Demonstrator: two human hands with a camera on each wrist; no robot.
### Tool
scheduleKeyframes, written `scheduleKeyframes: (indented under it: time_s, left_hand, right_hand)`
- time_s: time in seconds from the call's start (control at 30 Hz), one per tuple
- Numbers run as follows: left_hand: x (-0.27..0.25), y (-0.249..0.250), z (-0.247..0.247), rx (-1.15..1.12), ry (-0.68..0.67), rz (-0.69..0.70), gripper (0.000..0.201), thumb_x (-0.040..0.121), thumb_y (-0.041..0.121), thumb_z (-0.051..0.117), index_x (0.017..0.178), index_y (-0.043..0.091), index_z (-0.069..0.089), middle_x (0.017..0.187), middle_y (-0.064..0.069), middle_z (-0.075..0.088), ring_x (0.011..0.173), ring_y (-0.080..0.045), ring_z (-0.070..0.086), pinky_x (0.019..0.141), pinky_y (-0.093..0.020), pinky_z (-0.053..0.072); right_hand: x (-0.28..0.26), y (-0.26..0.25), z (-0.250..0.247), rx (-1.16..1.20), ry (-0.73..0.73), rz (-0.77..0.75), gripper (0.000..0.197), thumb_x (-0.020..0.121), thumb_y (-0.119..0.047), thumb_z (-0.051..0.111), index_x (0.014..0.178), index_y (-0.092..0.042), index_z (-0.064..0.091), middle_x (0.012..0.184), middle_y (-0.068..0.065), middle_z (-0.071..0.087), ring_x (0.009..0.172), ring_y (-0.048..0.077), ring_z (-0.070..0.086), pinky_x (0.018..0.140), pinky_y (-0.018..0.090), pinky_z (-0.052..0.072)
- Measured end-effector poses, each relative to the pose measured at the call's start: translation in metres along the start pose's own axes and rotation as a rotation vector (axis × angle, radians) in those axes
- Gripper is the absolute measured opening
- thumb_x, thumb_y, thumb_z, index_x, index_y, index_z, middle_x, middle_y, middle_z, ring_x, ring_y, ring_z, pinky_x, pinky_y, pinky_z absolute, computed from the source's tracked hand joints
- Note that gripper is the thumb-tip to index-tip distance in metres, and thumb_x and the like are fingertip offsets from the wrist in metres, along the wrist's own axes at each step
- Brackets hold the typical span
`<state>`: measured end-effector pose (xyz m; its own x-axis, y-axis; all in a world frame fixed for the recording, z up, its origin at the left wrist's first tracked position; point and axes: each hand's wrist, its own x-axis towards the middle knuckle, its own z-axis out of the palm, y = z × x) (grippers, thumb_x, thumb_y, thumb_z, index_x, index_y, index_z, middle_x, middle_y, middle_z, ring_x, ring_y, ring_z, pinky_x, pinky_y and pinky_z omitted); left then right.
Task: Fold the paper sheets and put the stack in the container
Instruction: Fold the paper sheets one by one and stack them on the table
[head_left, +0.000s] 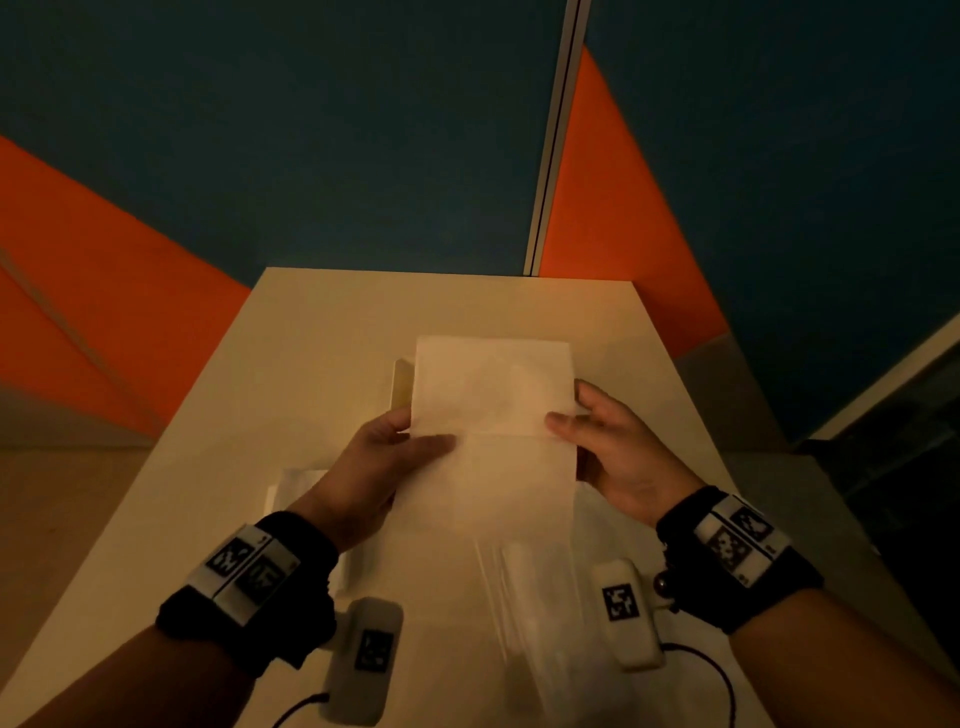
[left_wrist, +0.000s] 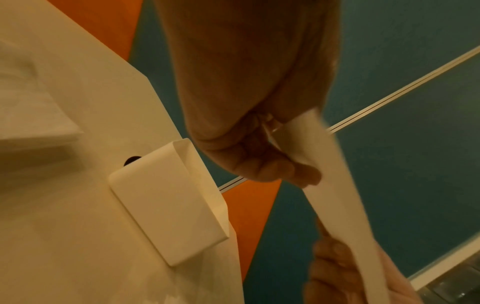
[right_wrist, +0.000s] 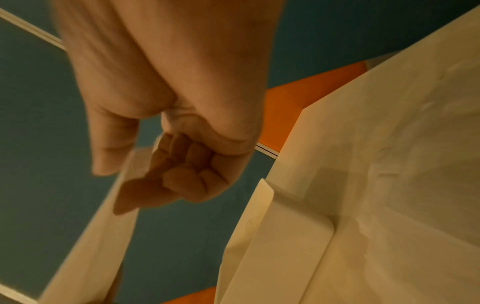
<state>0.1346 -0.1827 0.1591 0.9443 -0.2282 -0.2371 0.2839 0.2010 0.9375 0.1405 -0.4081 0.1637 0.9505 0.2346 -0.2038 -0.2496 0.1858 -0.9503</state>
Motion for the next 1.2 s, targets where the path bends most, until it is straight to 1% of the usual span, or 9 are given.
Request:
scheduleKeyframes:
  time_s: [0.13, 0.27, 0.37, 0.5, 0.6, 0.67, 0.8, 1.0, 1.2]
  left_hand:
    - [-0.001, 0.000, 0.005, -0.054, 0.087, 0.085, 0.025, 0.086, -0.003, 0.055, 0.106, 0.008, 0.065, 0.083, -0.008, 0.073, 0.064, -0.018, 0.068, 0.052, -0.028, 0.054]
    - [-0.001, 0.000, 0.000, -0.028, 0.058, 0.069, 0.026, 0.089, 0.002, 0.052, 0.108, 0.013, 0.066, 0.096, -0.008, 0.073, 0.083, -0.022, 0.069, 0.072, -0.037, 0.059]
    - [-0.005, 0.003, -0.007, 0.048, -0.016, 0.039, 0.031, 0.093, 0.003, 0.046, 0.088, 0.014, 0.075, 0.092, -0.003, 0.073, 0.084, -0.020, 0.068, 0.076, -0.034, 0.057]
    - [-0.012, 0.009, -0.015, 0.104, -0.133, 0.016, 0.038, 0.096, 0.015, 0.042, 0.082, 0.016, 0.078, 0.096, 0.007, 0.073, 0.085, -0.015, 0.068, 0.074, -0.028, 0.058]
    - [-0.014, 0.014, -0.018, 0.137, -0.217, -0.020, 0.032, 0.083, 0.034, 0.051, 0.092, 0.017, 0.077, 0.105, 0.002, 0.071, 0.094, -0.021, 0.067, 0.078, -0.029, 0.057]
    - [-0.012, 0.015, -0.018, 0.164, -0.282, -0.071, 0.034, 0.073, 0.040, 0.063, 0.095, 0.019, 0.076, 0.109, -0.002, 0.070, 0.098, -0.024, 0.066, 0.084, -0.031, 0.056]
    - [-0.010, 0.007, -0.010, 0.361, -0.344, -0.095, 0.031, 0.077, 0.001, 0.069, 0.098, 0.023, 0.075, 0.109, 0.003, 0.071, 0.098, -0.020, 0.067, 0.081, -0.026, 0.056]
    - [-0.009, -0.015, -0.040, 0.411, -0.002, -0.151, 0.034, 0.081, -0.003, 0.065, 0.102, 0.024, 0.070, 0.108, -0.003, 0.066, 0.090, -0.028, 0.066, 0.065, -0.028, 0.058]
    - [-0.020, -0.038, -0.105, 0.453, 0.365, -0.166, 0.035, 0.081, -0.007, 0.064, 0.104, 0.019, 0.065, 0.111, -0.012, 0.057, 0.089, -0.038, 0.062, 0.079, -0.046, 0.054]
  right_hand:
    - [-0.001, 0.004, -0.004, -0.050, -0.053, 0.021, 0.042, 0.073, -0.008, 0.069, 0.114, -0.020, 0.063, 0.098, 0.014, 0.072, 0.087, 0.025, 0.068, 0.072, 0.038, 0.056]
    - [0.001, 0.008, 0.000, -0.016, 0.046, -0.024, 0.026, 0.086, 0.007, 0.055, 0.094, -0.011, 0.071, 0.092, 0.006, 0.072, 0.086, 0.019, 0.067, 0.073, 0.029, 0.056]
    - [-0.002, 0.001, -0.001, 0.045, 0.042, -0.013, 0.034, 0.085, 0.000, 0.048, 0.067, -0.012, 0.074, 0.081, 0.004, 0.072, 0.078, 0.017, 0.066, 0.065, 0.026, 0.055]
    - [-0.005, -0.006, -0.004, 0.115, -0.030, 0.091, 0.047, 0.085, -0.027, 0.033, 0.068, -0.008, 0.073, 0.085, 0.012, 0.066, 0.077, 0.022, 0.057, 0.067, 0.030, 0.043]
    - [-0.004, -0.006, -0.001, -0.112, -0.025, 0.029, 0.024, 0.087, -0.005, 0.055, 0.071, -0.010, 0.071, 0.081, 0.004, 0.066, 0.078, 0.018, 0.059, 0.063, 0.025, 0.047]
    - [-0.002, -0.003, 0.001, -0.294, -0.106, -0.028, 0.030, 0.081, 0.009, 0.062, 0.071, -0.017, 0.074, 0.074, -0.002, 0.066, 0.074, 0.014, 0.059, 0.064, 0.021, 0.050]
    - [0.001, 0.000, 0.013, -0.450, -0.238, -0.019, 0.028, 0.078, 0.009, 0.067, 0.077, -0.018, 0.072, 0.071, -0.008, 0.062, 0.072, 0.013, 0.055, 0.068, 0.021, 0.050]
    - [0.010, 0.024, -0.007, -0.684, 0.022, 0.090, 0.014, 0.087, -0.002, 0.061, 0.090, -0.015, 0.067, 0.083, 0.004, 0.061, 0.065, 0.012, 0.060, 0.054, 0.023, 0.048]
    - [0.003, 0.056, -0.066, -0.846, 0.244, 0.199, 0.017, 0.084, 0.002, 0.057, 0.085, -0.012, 0.067, 0.076, 0.007, 0.062, 0.062, 0.015, 0.058, 0.052, 0.027, 0.045]
